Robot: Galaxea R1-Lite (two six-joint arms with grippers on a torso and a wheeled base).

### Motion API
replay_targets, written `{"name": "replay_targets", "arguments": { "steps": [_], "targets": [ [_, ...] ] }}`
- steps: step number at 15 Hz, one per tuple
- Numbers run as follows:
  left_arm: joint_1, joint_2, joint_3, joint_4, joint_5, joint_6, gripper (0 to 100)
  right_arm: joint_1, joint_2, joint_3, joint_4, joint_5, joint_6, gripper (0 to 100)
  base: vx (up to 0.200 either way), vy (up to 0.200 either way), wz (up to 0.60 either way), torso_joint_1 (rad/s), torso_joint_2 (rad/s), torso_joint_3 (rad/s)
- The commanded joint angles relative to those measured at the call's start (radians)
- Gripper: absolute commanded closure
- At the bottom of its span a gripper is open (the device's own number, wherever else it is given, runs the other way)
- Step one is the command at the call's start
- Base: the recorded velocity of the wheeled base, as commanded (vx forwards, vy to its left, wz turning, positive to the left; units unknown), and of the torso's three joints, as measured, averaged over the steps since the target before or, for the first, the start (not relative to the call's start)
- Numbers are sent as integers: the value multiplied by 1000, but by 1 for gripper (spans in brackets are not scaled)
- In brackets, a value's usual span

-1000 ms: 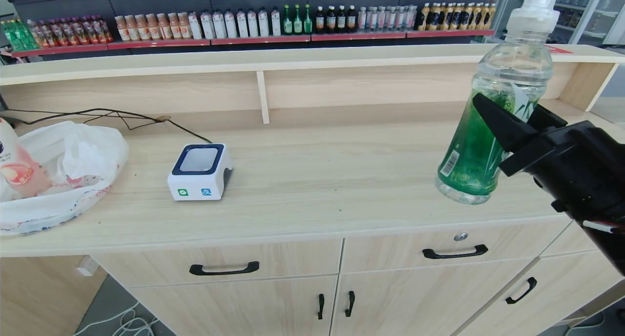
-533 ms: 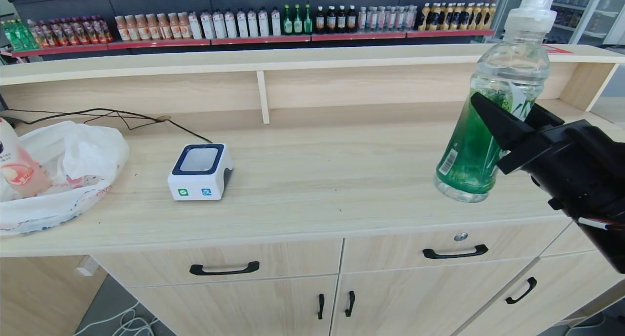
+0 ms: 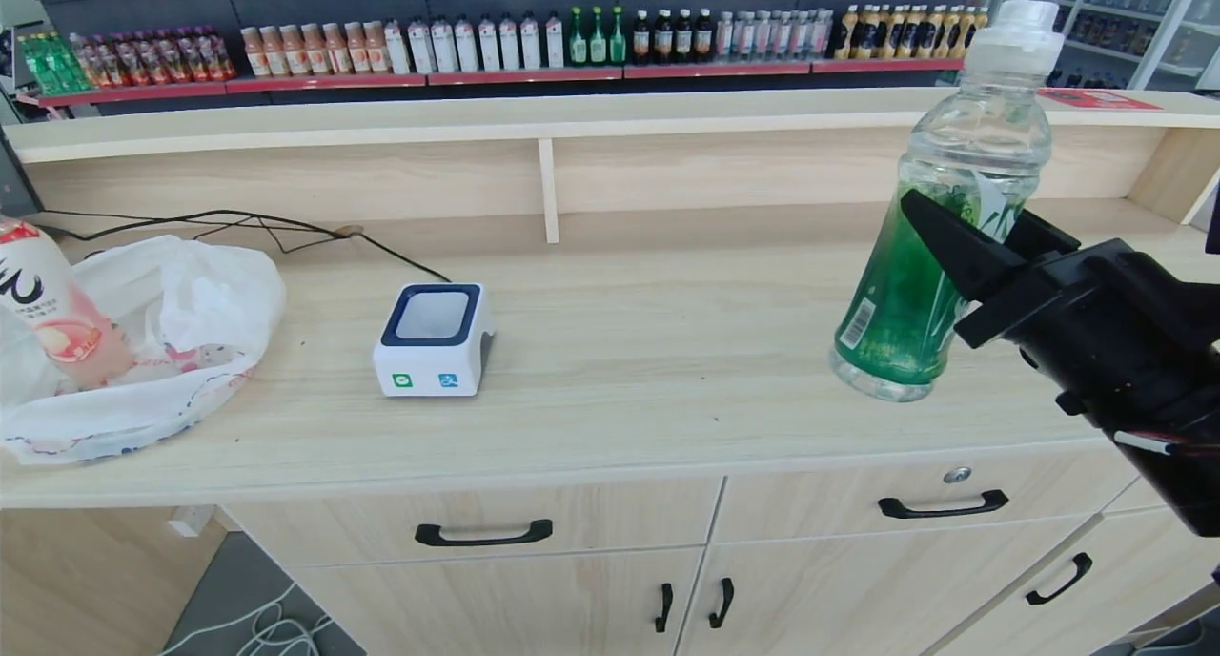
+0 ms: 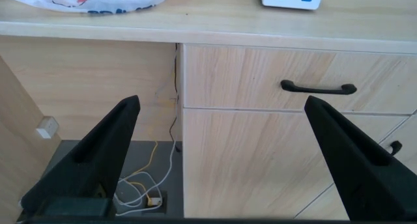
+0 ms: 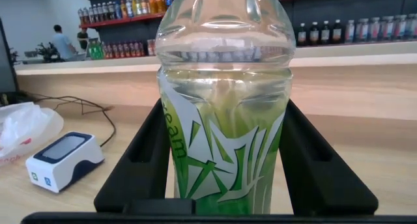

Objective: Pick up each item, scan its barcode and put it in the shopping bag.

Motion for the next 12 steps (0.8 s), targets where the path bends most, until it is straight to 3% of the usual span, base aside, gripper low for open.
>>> {"name": "replay_targets", "arguments": {
  "steps": [1,12],
  "targets": [
    [0,0,0,0,0,0,0,-1,6,1,-1,-2,0,100,0,200,0,2,-2,2],
    [0,0,0,0,0,0,0,0,15,-5,-1,9,6,100,0,200,0,2,1,3]
  ]
}}
